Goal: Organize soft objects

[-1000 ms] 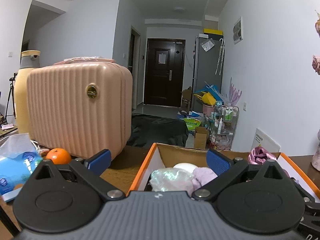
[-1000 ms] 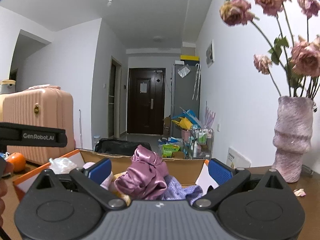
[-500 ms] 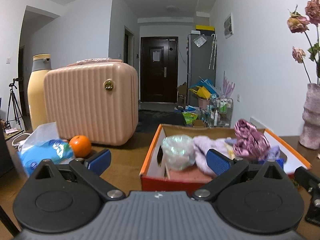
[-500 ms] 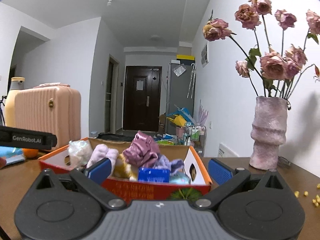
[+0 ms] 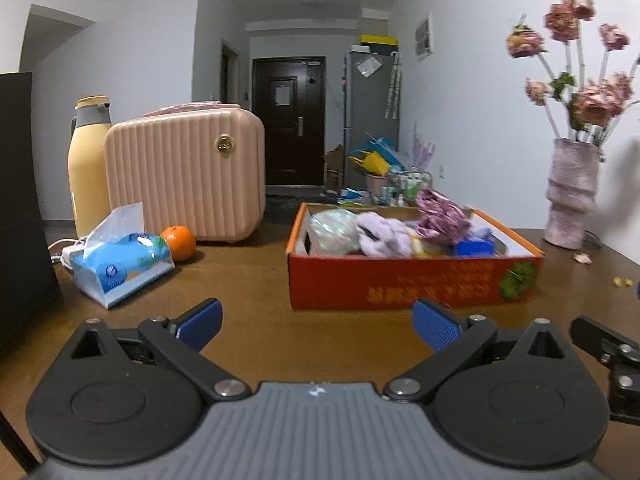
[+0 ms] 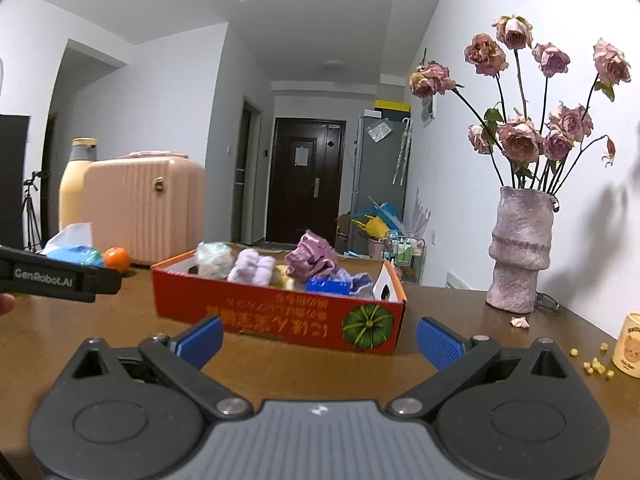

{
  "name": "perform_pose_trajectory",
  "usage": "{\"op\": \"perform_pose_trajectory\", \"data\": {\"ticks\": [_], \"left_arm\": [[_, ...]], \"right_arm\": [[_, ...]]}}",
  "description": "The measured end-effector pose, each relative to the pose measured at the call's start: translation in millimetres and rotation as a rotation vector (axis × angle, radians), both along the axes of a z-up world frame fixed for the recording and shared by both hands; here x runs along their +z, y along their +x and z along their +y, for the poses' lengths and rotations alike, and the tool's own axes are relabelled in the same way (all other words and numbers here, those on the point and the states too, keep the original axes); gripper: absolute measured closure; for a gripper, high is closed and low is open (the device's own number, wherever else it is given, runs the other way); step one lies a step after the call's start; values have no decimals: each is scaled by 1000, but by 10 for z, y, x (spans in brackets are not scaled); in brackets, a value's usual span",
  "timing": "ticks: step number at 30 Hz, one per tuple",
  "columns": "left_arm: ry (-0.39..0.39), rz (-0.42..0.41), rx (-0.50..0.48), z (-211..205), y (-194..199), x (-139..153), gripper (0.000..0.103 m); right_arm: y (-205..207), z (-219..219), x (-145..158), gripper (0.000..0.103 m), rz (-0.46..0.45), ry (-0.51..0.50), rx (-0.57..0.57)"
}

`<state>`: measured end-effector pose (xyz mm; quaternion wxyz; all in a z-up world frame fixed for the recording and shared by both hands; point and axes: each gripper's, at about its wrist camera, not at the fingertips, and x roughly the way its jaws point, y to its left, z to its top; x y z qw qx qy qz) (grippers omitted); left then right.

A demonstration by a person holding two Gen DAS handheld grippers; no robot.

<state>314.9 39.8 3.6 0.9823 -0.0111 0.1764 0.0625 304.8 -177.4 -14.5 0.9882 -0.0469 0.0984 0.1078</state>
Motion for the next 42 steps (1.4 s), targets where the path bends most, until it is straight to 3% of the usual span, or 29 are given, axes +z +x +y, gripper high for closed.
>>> {"op": "perform_pose_trajectory", "data": {"ticks": [13, 19, 42], "left_arm": [[38, 14, -111, -278, -1039, -103, 0], [4, 28, -138, -303, -1383, -205, 0], [14, 9, -162, -355, -1547, -209, 0]], "right_arm": [[-910, -201, -42, 0, 73, 21, -15], [-1198, -298, -103, 0, 136, 40, -42], [-1395, -375, -16, 0, 110, 46, -69]]}}
